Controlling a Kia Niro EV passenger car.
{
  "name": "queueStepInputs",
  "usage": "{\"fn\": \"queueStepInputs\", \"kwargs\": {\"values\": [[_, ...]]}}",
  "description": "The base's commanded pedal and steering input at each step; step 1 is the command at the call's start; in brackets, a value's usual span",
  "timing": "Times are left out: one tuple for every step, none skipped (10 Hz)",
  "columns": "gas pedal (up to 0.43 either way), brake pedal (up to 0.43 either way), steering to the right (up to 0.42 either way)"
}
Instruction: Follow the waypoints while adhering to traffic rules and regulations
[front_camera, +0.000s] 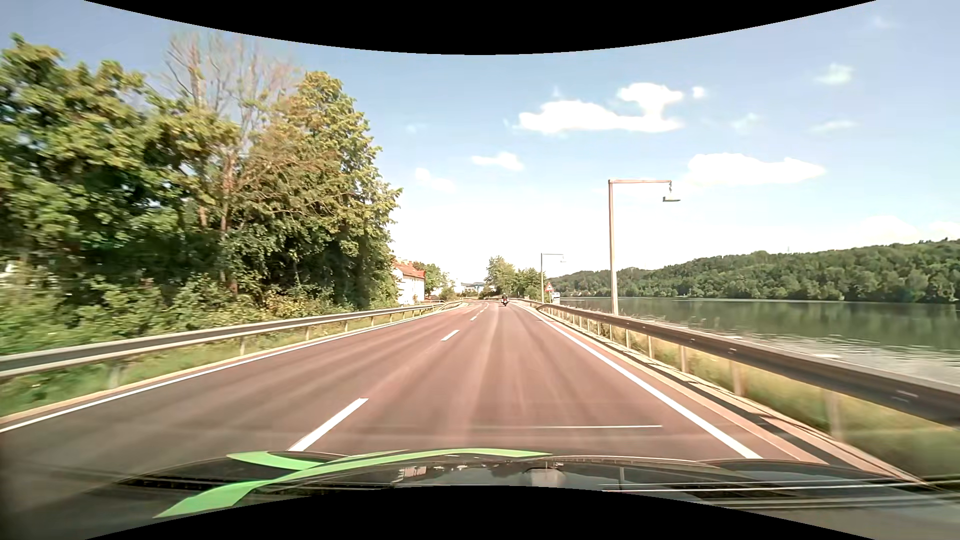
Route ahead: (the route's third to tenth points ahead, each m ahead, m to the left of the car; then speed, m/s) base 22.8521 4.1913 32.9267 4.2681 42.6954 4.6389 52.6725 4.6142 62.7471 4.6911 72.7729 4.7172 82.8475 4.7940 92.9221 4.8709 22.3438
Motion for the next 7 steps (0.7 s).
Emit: {"fn": "queueStepInputs", "kwargs": {"values": [[0.24, 0.0, 0.0], [0.24, 0.0, 0.0], [0.24, 0.0, 0.0], [0.209, 0.0, 0.0], [0.197, 0.0, -0.001], [0.197, 0.0, -0.001], [0.197, 0.0, -0.003]]}}
